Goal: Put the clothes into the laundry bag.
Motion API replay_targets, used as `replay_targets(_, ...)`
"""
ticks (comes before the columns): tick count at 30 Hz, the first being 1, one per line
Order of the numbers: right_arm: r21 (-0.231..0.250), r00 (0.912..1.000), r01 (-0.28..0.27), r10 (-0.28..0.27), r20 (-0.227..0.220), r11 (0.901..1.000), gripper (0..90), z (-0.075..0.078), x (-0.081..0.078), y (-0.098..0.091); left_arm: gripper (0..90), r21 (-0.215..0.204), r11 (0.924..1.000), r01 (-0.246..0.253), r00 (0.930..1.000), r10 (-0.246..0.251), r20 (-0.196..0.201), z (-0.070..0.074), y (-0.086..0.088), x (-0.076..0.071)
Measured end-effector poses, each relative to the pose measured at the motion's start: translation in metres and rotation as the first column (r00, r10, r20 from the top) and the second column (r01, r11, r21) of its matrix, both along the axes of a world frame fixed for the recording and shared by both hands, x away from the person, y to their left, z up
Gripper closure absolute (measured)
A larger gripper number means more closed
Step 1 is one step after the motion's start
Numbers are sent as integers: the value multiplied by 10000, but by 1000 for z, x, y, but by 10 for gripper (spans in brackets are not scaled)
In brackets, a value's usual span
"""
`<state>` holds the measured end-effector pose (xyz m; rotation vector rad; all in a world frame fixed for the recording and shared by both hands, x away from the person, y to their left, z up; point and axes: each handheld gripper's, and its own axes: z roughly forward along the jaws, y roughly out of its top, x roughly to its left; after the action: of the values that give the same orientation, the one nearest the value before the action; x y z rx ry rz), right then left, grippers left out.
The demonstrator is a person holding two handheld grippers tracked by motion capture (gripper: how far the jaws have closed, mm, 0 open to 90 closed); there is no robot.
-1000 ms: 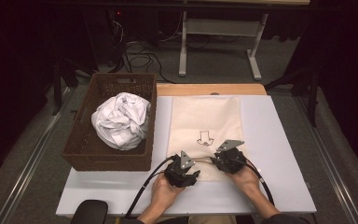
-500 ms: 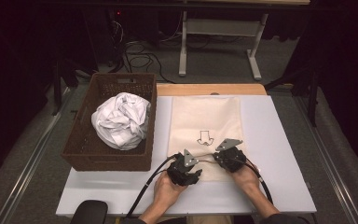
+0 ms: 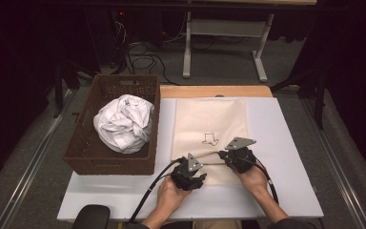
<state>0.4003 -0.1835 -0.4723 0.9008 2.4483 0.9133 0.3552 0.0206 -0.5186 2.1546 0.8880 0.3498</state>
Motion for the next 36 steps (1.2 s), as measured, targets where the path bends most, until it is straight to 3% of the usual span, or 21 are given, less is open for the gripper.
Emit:
replay_targets(8,100,10000,-16,16,-6,9999,889,7,1,0,521,59,9999,-94,9999,95,-124,1,-2,1)
replay_targets(18,493,9997,-86,75,235,9987,889,30,6,0,521,183,9998,-54,9996,59,-261,3,-2,2)
replay_targets(22,527,10000,-33,29,76,9986,889,32,7,1,524,266,9996,-96,9990,107,-430,6,-4,5)
replay_targets(25,440,9999,-99,98,29,9990,889,30,8,3,559,179,9998,-119,9993,125,-342,8,-5,7)
replay_targets(28,344,9998,-164,161,68,9993,889,28,9,5,595,-199,9998,-101,9996,96,-274,10,-5,7)
replay_targets(33,354,9999,-146,145,22,9993,890,28,10,6,610,-370,9993,14,10000,-11,73,20,-13,8)
replay_targets(36,294,9999,-123,124,-24,9995,890,29,10,5,614,-254,9997,29,9999,-25,123,22,-20,13)
